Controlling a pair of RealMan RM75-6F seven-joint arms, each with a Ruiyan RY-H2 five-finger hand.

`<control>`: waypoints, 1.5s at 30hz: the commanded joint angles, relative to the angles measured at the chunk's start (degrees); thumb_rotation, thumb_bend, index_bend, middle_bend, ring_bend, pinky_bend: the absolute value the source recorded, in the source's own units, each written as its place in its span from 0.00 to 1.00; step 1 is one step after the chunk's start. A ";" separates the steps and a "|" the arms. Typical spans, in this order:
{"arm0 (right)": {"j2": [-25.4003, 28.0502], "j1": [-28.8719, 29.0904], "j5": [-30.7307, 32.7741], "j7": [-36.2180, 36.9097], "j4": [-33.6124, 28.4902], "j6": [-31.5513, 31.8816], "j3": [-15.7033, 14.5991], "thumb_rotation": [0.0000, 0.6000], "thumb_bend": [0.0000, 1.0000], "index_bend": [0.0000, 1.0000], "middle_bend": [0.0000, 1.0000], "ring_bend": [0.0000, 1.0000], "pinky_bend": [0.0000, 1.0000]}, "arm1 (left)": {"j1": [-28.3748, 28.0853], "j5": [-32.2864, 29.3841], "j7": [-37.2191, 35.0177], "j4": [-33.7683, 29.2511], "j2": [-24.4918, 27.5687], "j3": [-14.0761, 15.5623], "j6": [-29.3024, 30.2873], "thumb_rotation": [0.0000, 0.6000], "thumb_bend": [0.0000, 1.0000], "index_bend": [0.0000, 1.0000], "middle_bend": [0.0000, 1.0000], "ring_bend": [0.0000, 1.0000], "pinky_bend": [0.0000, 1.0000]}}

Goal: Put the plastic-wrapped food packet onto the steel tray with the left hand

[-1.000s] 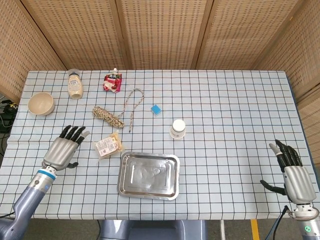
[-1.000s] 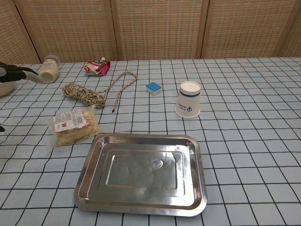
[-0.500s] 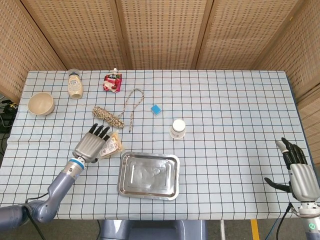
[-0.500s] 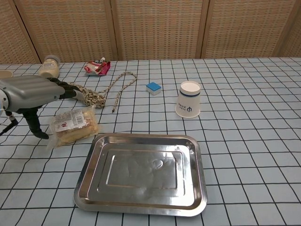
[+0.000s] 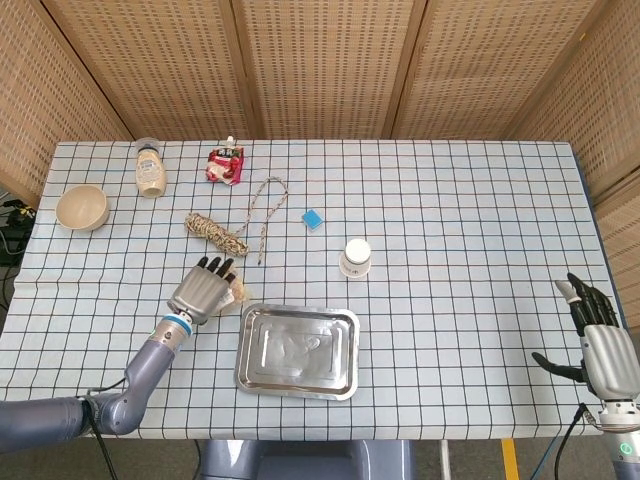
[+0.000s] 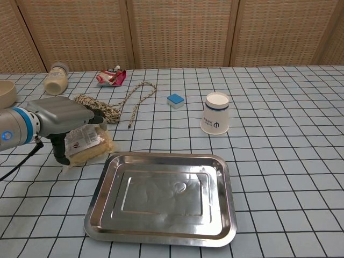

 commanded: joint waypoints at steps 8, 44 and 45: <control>0.09 -0.23 -0.76 -0.06 -0.45 0.78 -0.05 1.00 0.05 0.02 0.00 0.00 0.00 | 3.18 12.83 -9.84 -1.23 1.32 1.97 6.35 1.00 0.45 0.58 0.37 0.39 0.46; 1.05 -0.81 -0.76 0.72 -1.21 1.81 0.45 1.00 0.05 0.02 0.00 0.00 0.00 | 3.77 22.62 -8.59 -18.03 2.25 3.09 12.04 1.00 0.05 0.00 0.00 0.00 0.00; 1.06 -0.81 -0.79 0.58 -1.21 1.76 0.41 1.00 0.05 0.02 0.00 0.00 0.00 | 4.58 23.38 -9.36 -18.15 3.24 3.46 13.10 1.00 0.05 0.00 0.00 0.00 0.00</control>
